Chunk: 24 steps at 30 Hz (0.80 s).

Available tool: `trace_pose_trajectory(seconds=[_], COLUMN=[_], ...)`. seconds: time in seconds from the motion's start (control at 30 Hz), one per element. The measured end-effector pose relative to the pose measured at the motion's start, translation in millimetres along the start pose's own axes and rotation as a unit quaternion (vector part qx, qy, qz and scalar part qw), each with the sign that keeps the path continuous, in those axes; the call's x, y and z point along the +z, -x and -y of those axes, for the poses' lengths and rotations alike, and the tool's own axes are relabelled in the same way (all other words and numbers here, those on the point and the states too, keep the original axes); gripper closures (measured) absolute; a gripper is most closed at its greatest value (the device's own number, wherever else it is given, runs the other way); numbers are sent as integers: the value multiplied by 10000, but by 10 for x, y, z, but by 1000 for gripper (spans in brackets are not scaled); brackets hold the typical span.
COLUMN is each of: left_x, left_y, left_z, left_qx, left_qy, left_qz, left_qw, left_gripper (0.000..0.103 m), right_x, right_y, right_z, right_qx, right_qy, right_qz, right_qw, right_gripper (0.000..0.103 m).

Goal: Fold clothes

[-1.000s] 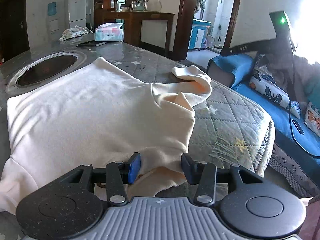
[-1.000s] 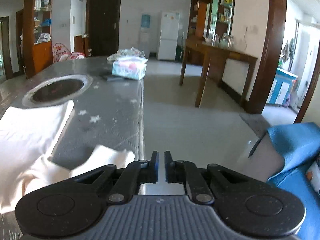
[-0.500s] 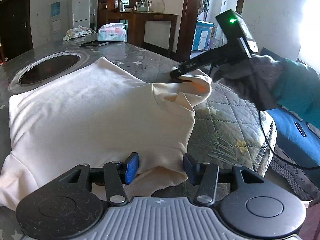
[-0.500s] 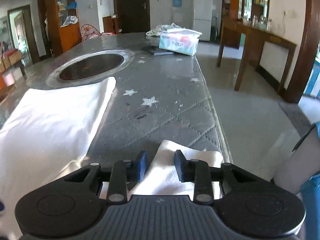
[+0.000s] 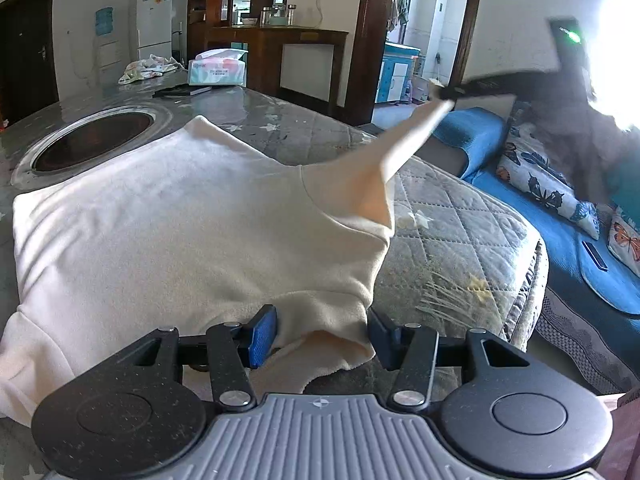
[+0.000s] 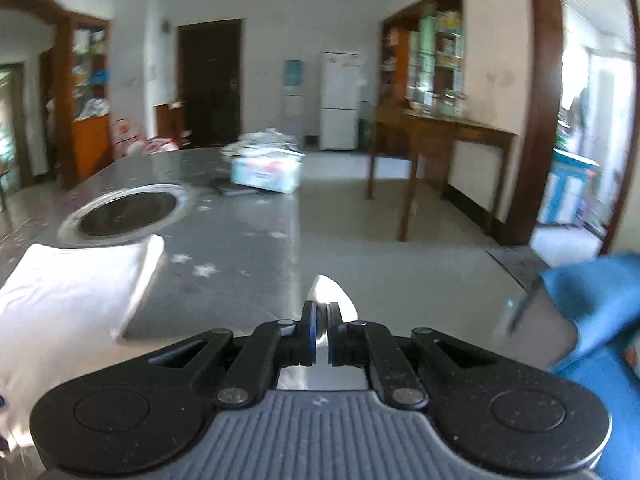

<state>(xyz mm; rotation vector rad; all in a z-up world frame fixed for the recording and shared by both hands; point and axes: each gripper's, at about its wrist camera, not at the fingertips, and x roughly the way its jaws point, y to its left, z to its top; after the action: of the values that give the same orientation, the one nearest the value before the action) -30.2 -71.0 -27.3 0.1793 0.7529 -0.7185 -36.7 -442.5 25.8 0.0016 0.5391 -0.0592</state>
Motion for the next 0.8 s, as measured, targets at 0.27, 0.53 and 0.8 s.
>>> trace_pose_trajectory(seconds=[0.27, 0.53, 0.8], left_x=[5, -30, -115], left_y=[29, 90, 447], left_z=[-1, 1, -168], left_qx=[-38, 25, 321], left_qy=[-115, -4, 411], left_qz=[-89, -72, 295], left_qw=[9999, 10000, 9982], left_gripper=[49, 49, 49], right_x=[-430, -279, -504], right_y=[-85, -125, -18], right_z=[252, -530, -1261], right_qx=[-329, 1405, 2271], right_qy=[-341, 330, 1444], right_qz=[-757, -760, -1076], right_qw=[9960, 9866, 9571], right_gripper=[93, 74, 70])
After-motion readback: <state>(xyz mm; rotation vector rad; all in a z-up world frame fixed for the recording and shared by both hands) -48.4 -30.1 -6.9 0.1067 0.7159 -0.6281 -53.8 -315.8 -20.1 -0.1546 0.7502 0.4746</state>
